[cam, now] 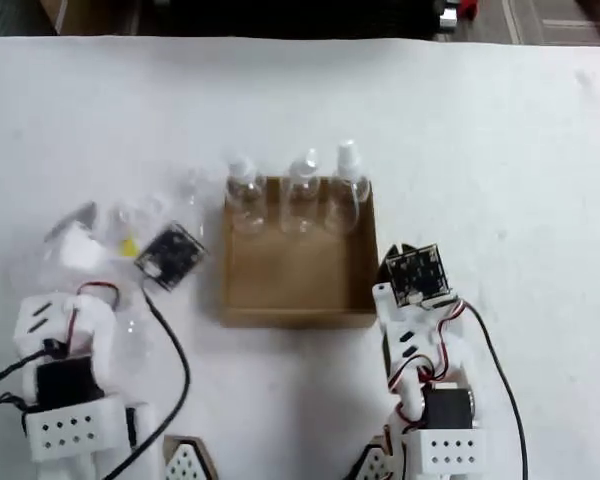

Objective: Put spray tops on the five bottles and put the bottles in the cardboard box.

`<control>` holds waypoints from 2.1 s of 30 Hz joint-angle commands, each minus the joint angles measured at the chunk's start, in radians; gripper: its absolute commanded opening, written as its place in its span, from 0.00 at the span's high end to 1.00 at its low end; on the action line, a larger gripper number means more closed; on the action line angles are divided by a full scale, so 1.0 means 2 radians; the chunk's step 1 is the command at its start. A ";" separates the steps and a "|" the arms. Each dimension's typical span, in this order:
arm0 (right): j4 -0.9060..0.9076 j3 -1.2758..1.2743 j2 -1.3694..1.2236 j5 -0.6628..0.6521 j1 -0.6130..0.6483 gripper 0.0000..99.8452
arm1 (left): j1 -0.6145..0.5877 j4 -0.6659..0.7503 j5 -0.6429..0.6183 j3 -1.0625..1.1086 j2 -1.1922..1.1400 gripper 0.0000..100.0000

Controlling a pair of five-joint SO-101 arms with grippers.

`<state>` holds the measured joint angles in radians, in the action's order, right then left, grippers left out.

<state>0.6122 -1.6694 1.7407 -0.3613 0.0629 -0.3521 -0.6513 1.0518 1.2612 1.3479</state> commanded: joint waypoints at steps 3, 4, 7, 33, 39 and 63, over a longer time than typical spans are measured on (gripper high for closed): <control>-0.012 -0.005 0.006 -0.007 0.006 0.98 | -0.087 0.210 0.068 0.134 0.003 0.78; -0.012 -0.005 0.006 -0.007 0.006 0.98 | -0.105 0.236 0.081 0.150 0.004 0.78; -0.012 -0.005 0.006 -0.007 0.006 0.98 | -0.158 0.250 0.104 0.158 0.005 0.78; -0.016 -0.012 0.005 -0.008 0.006 0.98 | -0.094 0.212 0.050 0.137 0.005 0.77; -0.019 -0.012 0.002 -0.008 0.006 0.98 | -0.144 0.193 0.148 0.129 0.006 0.77; -0.018 -0.012 0.002 -0.008 0.006 0.94 | -0.102 -0.285 0.452 -0.035 0.002 0.72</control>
<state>0.5938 -1.6817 1.7407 -0.3644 0.0629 -0.5700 -1.2942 1.9417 1.1600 1.3479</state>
